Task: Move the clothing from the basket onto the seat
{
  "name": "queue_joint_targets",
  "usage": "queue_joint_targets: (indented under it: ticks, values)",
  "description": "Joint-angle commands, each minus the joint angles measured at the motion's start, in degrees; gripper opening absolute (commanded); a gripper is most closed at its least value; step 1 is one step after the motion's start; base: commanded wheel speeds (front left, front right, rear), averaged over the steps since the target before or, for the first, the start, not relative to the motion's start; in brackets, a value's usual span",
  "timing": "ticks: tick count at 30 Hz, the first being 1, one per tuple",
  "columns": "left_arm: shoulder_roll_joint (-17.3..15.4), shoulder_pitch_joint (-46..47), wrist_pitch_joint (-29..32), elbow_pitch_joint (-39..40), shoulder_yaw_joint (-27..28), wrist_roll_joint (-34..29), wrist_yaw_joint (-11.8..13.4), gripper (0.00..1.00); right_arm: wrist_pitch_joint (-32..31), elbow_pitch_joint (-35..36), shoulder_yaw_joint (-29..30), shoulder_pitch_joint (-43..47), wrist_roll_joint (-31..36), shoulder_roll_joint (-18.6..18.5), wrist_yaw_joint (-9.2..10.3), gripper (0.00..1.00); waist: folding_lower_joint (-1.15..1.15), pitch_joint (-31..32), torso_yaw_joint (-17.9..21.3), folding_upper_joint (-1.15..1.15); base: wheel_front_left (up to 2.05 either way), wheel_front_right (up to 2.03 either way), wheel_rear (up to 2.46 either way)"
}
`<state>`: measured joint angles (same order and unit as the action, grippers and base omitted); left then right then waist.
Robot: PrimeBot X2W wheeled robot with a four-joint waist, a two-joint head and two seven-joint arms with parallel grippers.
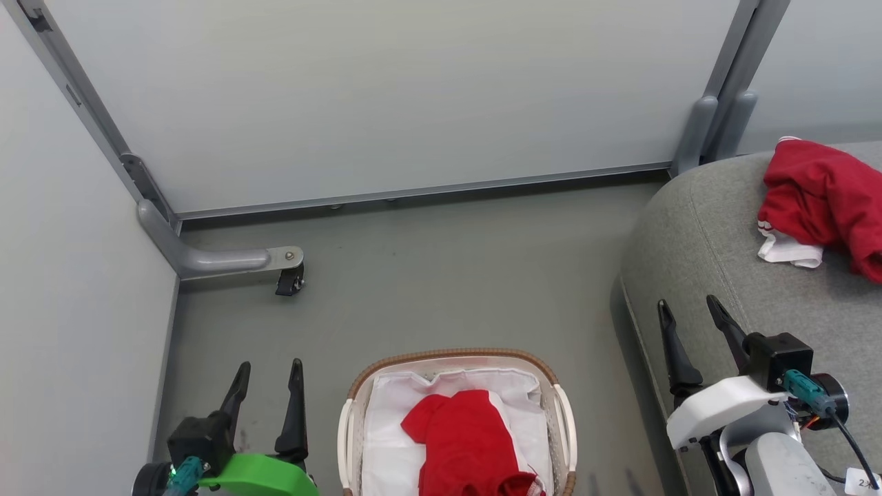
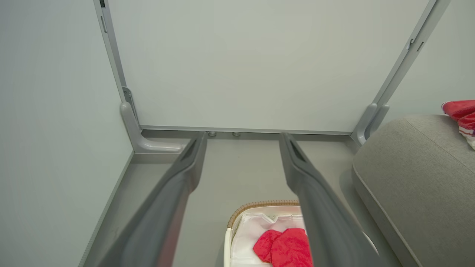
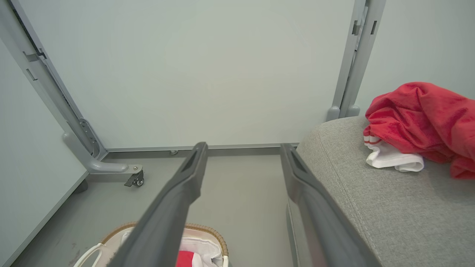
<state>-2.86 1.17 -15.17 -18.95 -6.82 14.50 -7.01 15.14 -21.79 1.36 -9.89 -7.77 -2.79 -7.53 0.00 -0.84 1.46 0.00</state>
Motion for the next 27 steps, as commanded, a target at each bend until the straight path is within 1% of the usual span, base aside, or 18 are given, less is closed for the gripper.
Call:
queue_joint_targets:
  ticks: [1, 7, 13, 15, 17, 20, 27]
  values:
    - [-0.06, 0.33, 0.02, -0.53, -0.30, -0.07, -0.02, 1.00, 0.02, 0.19, 0.14, 0.55, 0.01, -0.20, 0.08, 1.00, 0.00, -0.23, 0.13, 0.00, 0.00, 0.00, 0.00]
    - [-0.07, 4.05, 0.03, -4.57, -3.79, -1.26, -0.28, 1.00, 0.02, 0.85, 0.33, -0.90, 0.29, -0.19, 0.08, 1.00, 0.00, -2.77, 0.75, 0.00, 0.00, 0.00, 0.00]
    - [-0.09, 10.40, 0.02, -13.31, -10.17, -1.30, -0.47, 1.00, 0.02, 1.53, 0.42, -2.77, 0.96, -0.20, 0.08, 1.00, 0.00, -7.56, 1.78, 0.00, 0.00, 0.00, 0.00]
    - [-0.09, 12.49, 0.07, -16.99, -13.32, -1.06, -0.52, 1.00, 0.02, 1.72, 0.46, -3.52, 1.10, -0.17, 0.08, 1.00, 0.00, -9.42, 2.33, 0.00, 0.00, 0.00, 0.00]
    - [-0.09, 14.82, 1.19, -20.70, -17.81, -0.36, -0.55, 1.00, 0.02, 1.94, 0.44, -4.36, 1.08, -0.19, 0.08, 1.00, 0.00, -11.44, 3.01, 0.00, 0.00, 0.00, 0.00]
    - [-0.14, 18.22, 4.12, -25.03, -24.88, 2.42, -0.56, 1.00, 0.02, 2.25, 0.41, -5.65, 0.93, -0.20, 0.08, 1.00, 0.00, -14.63, 4.10, 0.00, 0.00, 0.00, 0.00]
    - [-0.45, 24.60, 10.26, -31.81, -38.56, 9.24, -0.53, 1.00, 0.02, 3.12, -0.59, -8.80, -0.14, -0.18, 0.08, 1.00, 0.00, -22.18, 6.65, 0.00, 0.00, 0.00, 0.00]
